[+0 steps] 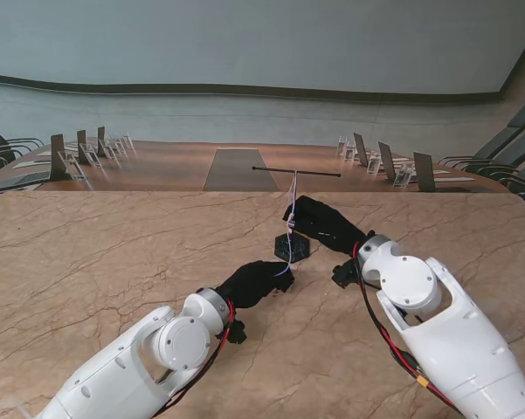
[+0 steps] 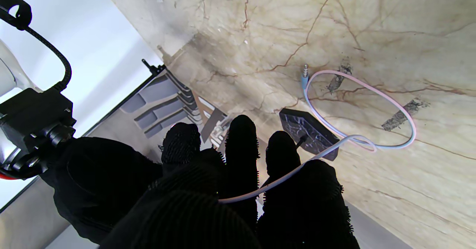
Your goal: Take the wired earphone off the rack, coil the cable and place them on the table
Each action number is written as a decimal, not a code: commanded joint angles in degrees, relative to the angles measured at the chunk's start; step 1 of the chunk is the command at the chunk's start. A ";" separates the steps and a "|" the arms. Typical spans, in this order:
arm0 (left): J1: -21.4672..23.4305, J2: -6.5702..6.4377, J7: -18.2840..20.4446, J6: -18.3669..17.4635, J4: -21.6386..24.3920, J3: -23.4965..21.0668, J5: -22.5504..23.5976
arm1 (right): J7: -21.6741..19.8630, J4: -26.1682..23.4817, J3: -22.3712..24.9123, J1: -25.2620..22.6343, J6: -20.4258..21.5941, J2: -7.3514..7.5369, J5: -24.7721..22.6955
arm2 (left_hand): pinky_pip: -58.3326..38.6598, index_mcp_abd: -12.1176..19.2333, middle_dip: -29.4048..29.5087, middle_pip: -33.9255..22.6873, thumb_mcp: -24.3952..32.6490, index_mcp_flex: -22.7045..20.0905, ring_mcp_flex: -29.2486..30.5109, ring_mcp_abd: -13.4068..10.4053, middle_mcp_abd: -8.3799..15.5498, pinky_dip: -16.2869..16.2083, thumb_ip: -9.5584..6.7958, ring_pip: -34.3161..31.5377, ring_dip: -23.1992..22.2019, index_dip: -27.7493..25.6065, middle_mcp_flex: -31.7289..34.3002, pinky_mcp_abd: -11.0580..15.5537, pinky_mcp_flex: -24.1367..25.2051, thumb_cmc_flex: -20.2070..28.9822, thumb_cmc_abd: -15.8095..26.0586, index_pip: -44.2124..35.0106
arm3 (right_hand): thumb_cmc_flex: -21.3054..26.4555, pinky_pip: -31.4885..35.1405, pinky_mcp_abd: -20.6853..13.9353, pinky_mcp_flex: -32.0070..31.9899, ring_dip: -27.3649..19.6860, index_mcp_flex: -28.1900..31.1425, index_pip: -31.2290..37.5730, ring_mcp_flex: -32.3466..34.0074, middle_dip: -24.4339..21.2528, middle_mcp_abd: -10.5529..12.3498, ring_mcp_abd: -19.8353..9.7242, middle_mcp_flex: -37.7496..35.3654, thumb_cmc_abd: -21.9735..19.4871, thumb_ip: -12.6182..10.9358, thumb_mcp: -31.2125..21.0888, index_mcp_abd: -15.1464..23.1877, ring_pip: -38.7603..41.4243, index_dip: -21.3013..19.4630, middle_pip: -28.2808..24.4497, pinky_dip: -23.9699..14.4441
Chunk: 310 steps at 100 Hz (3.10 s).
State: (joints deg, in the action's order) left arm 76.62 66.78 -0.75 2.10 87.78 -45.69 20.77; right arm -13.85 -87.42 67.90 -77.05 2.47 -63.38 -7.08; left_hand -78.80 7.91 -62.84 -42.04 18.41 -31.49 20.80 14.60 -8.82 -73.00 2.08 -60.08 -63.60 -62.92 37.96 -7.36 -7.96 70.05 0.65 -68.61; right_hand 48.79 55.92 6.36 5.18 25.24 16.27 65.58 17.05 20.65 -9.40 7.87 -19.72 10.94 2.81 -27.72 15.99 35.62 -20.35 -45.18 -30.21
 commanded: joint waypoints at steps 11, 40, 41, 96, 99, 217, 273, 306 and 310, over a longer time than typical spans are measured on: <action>0.60 -0.12 0.83 1.63 0.82 -0.01 0.39 | 0.83 0.31 -0.28 -0.19 1.03 -0.51 -0.49 | 2.55 -1.50 1.28 4.49 -1.11 4.18 -2.30 -0.95 0.76 4.23 1.92 3.37 2.68 8.48 -2.25 4.65 4.12 3.91 -0.14 8.76 | 0.11 2.03 0.43 0.14 -1.25 8.80 2.78 1.22 0.81 1.53 -2.04 -2.65 1.77 1.65 -7.16 5.93 -1.76 -6.40 0.97 0.90; 0.68 -0.35 1.71 2.66 1.10 -0.27 0.40 | 1.32 0.22 -0.07 -0.71 1.53 -0.70 0.58 | 3.72 -2.61 -0.04 12.18 -16.05 12.76 -5.87 -2.91 1.21 7.52 0.37 7.75 5.37 25.47 -4.87 5.64 7.50 3.91 -3.67 14.59 | -2.05 1.86 0.11 -0.58 -1.37 16.63 2.46 0.35 0.79 0.76 -2.00 -4.07 5.06 -0.08 -14.95 3.66 -2.10 -17.63 1.65 1.00; 0.68 -0.36 1.75 2.65 1.09 -0.29 0.37 | 1.30 0.21 -0.06 -0.72 1.54 -0.69 0.60 | 3.79 -2.86 1.06 11.48 -17.64 13.20 -6.07 -3.00 1.24 7.89 -0.02 8.04 5.60 26.11 -5.65 5.63 7.77 3.68 -4.00 14.81 | -2.05 1.85 0.11 -0.60 -1.37 16.85 2.58 0.31 0.79 0.79 -2.00 -4.10 5.10 -0.13 -15.10 3.60 -2.12 -17.84 1.65 0.99; 1.63 -0.97 3.01 0.83 1.28 -2.70 -0.11 | -0.10 -1.27 1.34 -2.39 1.49 -0.01 -1.06 | 55.82 -11.06 34.07 23.12 1.27 23.12 -13.93 -10.67 4.96 27.94 3.19 43.23 28.54 37.30 -22.20 1.80 13.02 -42.74 -11.87 41.17 | -3.82 1.70 -0.60 0.57 -1.91 23.84 4.36 2.35 -0.05 2.07 -2.66 -13.66 8.83 -3.07 -25.59 -4.28 -2.28 -25.15 3.69 1.44; 1.73 -1.04 3.25 0.75 1.35 -2.90 -0.21 | -0.13 -1.25 1.36 -2.41 1.58 0.01 -1.09 | 56.66 -11.11 34.37 23.44 0.16 23.27 -14.09 -10.86 5.01 28.09 3.25 43.97 29.06 37.53 -22.46 1.90 13.13 -42.95 -11.81 41.48 | -4.01 1.70 -0.67 0.67 -2.00 24.16 4.34 2.40 -0.15 1.96 -2.68 -14.05 9.03 -3.25 -26.07 -4.58 -2.28 -25.19 3.95 1.58; -0.91 1.51 0.01 -0.31 -1.91 -3.95 -9.66 | -6.21 -5.21 2.99 -6.72 0.53 2.21 -6.07 | 67.25 -9.71 38.20 26.61 -20.36 18.70 -12.26 -11.97 5.51 31.16 1.07 51.78 36.47 39.12 -17.32 3.60 11.65 -41.72 3.85 42.84 | -4.13 16.25 6.93 8.44 5.73 30.84 6.30 17.62 2.05 -14.57 6.88 -29.11 13.89 -6.35 -35.80 -10.54 15.64 -19.77 -13.82 0.17; -7.00 4.53 -1.04 -4.30 -8.02 -0.77 -19.45 | -9.89 -8.18 3.79 -9.23 -0.53 3.32 -7.89 | 66.95 -11.51 39.72 27.90 -21.15 12.32 -9.31 -8.69 2.63 32.57 1.50 50.07 37.03 40.42 -12.25 3.67 7.43 -47.87 6.61 44.92 | -4.63 17.04 6.96 8.41 6.78 31.32 6.40 17.70 2.39 -15.19 6.79 -29.02 14.17 -7.65 -35.85 -9.86 17.31 -21.42 -16.02 -0.48; -8.48 5.25 -0.78 -4.68 -9.52 0.20 -21.68 | -10.84 -9.29 3.77 -10.86 -1.99 3.62 -8.64 | 63.01 -11.89 39.79 28.36 -20.92 10.61 -7.92 -6.58 1.29 33.75 1.48 48.38 37.38 40.89 -9.78 3.53 5.91 -48.63 6.53 46.05 | -4.76 17.13 6.87 8.36 6.94 31.55 6.33 17.69 2.39 -15.32 6.77 -29.09 14.47 -7.86 -36.12 -9.82 17.48 -21.71 -16.39 -0.62; -8.71 5.38 -0.81 -4.77 -9.85 0.39 -21.89 | -10.98 -9.44 3.80 -11.06 -2.14 3.66 -8.71 | 60.68 -11.84 39.76 28.43 -20.87 10.68 -7.67 -6.44 1.20 34.37 1.45 48.15 37.58 40.77 -9.55 3.65 6.45 -48.60 6.53 46.00 | -4.79 17.15 6.85 8.35 6.99 31.57 6.32 17.75 2.38 -15.37 6.74 -29.14 14.47 -7.91 -36.17 -9.79 17.56 -21.75 -16.45 -0.65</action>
State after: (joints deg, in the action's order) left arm 68.19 71.53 -1.78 -2.47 78.31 -45.54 -0.82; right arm -24.45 -96.30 71.86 -87.24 0.66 -59.75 -15.50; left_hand -15.32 -4.22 -23.31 -15.09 -1.35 -20.29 12.10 7.96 -7.39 -39.70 3.98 -11.57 -26.94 -22.91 27.25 -5.70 -2.10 23.95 5.00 -24.76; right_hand 45.30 70.79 14.33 13.91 31.29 44.02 67.77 32.82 22.02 -19.32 15.52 -48.66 23.98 -3.93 -63.69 6.75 50.99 -41.21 -59.63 -29.71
